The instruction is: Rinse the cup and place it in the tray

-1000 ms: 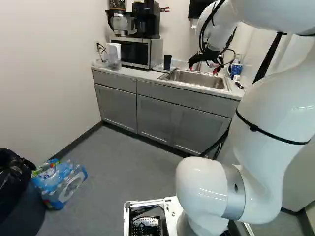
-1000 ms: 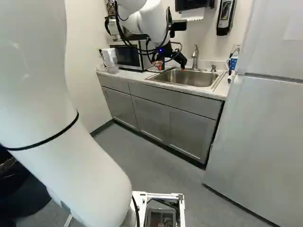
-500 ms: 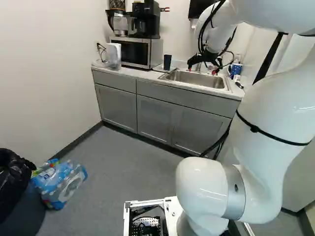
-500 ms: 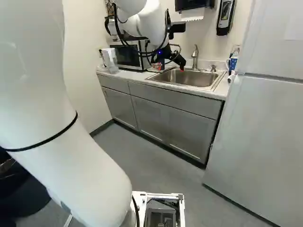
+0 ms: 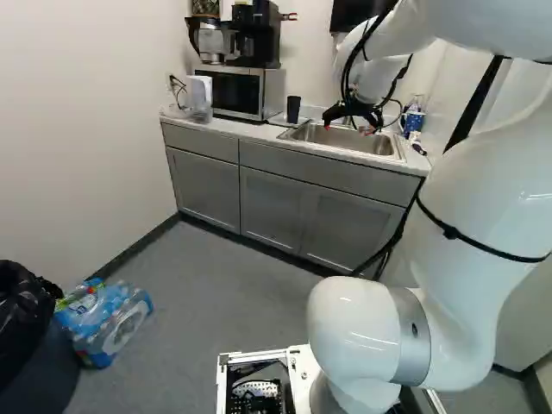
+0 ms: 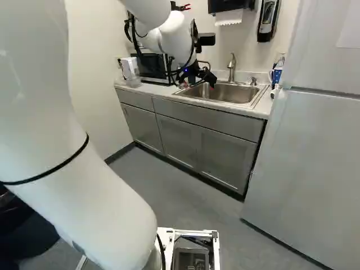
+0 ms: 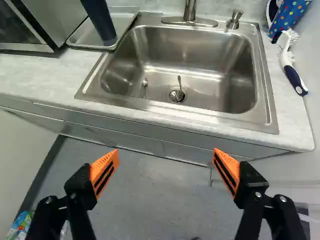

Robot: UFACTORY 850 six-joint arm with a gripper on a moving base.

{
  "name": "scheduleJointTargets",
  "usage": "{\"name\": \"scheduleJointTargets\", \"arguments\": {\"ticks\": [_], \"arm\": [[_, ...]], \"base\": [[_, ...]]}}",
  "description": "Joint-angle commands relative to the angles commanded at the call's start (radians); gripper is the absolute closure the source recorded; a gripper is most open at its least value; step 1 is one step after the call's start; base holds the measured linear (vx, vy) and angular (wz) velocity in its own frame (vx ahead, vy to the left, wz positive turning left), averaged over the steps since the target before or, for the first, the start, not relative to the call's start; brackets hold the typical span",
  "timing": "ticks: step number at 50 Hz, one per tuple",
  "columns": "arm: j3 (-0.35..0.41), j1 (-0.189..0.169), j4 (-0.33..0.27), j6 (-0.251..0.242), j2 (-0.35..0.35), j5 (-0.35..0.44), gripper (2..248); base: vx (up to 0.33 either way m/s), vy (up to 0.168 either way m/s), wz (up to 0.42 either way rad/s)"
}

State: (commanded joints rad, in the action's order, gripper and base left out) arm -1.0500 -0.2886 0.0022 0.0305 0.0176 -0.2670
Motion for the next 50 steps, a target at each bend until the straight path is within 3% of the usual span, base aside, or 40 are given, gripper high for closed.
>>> {"name": "scheduleJointTargets", "arguments": {"ticks": [20,50], "arm": [[0.124,0.037,0.0,-0.004,0.034,0.146,3],[0.382,0.114,-0.001,-0.012,0.104,0.452,3]], "base": [[0.0,0.0,0.0],[0.0,0.0,0.0]]}}
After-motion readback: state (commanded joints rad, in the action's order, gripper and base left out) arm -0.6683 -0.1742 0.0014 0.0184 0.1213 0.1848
